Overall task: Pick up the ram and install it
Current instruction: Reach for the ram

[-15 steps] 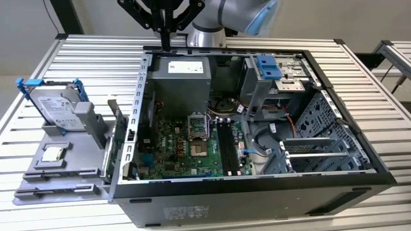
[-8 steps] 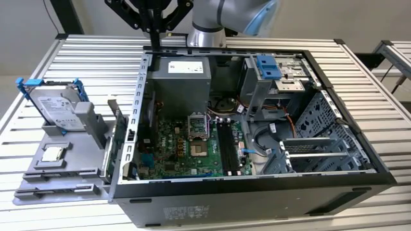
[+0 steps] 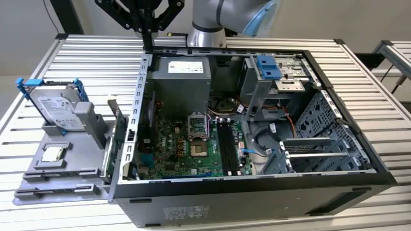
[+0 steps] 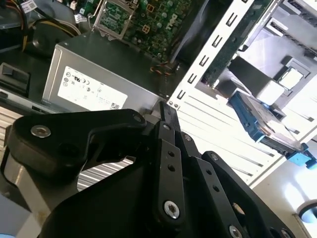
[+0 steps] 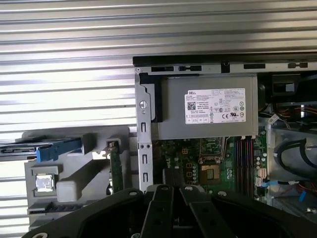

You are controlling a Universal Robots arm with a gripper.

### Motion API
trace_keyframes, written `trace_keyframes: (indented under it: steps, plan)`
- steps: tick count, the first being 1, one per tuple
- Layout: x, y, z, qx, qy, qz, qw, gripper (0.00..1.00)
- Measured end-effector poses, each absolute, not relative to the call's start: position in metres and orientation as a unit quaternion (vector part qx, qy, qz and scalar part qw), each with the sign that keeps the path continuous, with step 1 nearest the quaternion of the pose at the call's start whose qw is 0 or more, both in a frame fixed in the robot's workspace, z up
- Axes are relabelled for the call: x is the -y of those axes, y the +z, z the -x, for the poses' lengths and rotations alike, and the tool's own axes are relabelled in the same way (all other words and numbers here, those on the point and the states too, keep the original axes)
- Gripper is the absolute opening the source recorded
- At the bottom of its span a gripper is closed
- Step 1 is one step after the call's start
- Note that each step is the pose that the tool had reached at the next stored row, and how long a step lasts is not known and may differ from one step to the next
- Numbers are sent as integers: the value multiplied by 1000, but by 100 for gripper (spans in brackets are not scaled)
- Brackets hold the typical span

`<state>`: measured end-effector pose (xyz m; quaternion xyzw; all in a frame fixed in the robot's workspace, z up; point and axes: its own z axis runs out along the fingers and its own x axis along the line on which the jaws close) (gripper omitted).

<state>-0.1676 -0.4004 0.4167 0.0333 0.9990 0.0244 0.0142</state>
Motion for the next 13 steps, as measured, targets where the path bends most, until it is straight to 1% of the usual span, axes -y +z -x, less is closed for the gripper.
trace_keyframes:
  steps: [8,13]
  plan:
    - [400,417,185,-999,25,-33,18,0]
    - [401,417,202,-999,25,-33,18,0]
